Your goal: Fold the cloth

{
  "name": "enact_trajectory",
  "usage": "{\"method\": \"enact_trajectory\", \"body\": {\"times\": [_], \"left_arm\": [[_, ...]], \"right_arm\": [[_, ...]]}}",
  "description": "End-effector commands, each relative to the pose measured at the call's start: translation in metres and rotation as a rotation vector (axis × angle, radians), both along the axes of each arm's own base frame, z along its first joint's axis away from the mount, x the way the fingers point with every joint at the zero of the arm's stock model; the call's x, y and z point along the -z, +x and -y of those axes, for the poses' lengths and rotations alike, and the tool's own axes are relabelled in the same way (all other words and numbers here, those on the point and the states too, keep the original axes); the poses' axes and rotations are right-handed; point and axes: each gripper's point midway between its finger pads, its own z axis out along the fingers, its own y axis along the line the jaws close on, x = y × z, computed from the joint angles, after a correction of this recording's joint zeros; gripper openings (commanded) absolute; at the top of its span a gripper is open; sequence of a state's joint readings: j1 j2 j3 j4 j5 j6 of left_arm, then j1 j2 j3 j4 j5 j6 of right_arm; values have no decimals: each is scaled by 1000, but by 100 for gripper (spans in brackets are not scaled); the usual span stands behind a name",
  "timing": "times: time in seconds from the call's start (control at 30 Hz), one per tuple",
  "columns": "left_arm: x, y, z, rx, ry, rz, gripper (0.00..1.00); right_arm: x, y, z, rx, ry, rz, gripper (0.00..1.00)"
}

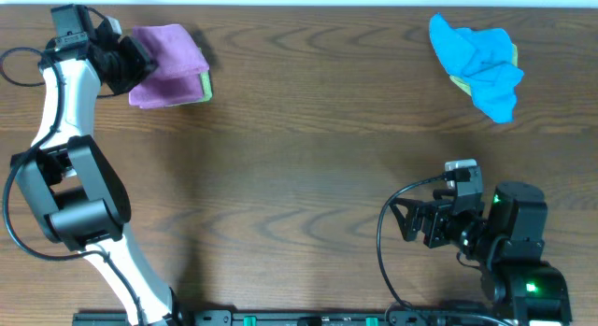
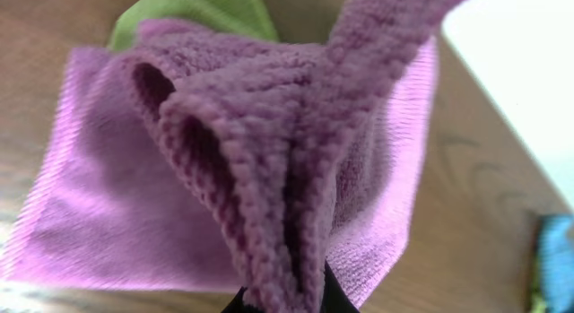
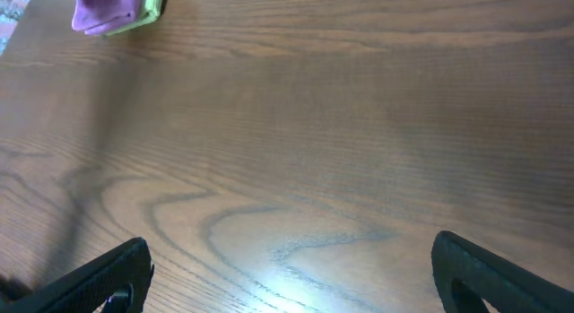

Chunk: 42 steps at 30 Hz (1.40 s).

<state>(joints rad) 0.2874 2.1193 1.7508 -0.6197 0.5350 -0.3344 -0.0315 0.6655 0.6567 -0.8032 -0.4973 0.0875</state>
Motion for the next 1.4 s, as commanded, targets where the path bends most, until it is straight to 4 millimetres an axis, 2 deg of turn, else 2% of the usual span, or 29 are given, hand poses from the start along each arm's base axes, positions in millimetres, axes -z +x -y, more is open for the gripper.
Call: {"method": "enact_trajectory", "body": {"times": [0.0, 0.23, 0.47, 0.57, 0.63, 0.97, 1.17, 1.37], "left_arm": [[6, -2, -17, 15, 108, -11, 6], [14, -10, -29, 13, 200, -54, 6], [17, -13, -32, 33, 238, -64, 8], [17, -13, -31, 44, 242, -66, 21], [17, -13, -29, 59, 249, -62, 25], [19, -16, -30, 75, 259, -72, 70], [20, -21, -35, 75, 289, -93, 88], [0, -20, -37, 63, 311, -58, 97]], "right_arm": [[3, -1, 2, 13, 8, -9, 99], [3, -1, 2, 13, 8, -9, 99], [3, -1, 2, 13, 8, -9, 99], [3, -1, 2, 13, 9, -9, 99], [3, -1, 2, 13, 8, -9, 99], [3, -1, 2, 13, 8, -9, 99], [3, -1, 2, 13, 8, -10, 99], [3, -1, 2, 14, 9, -9, 99]]}}
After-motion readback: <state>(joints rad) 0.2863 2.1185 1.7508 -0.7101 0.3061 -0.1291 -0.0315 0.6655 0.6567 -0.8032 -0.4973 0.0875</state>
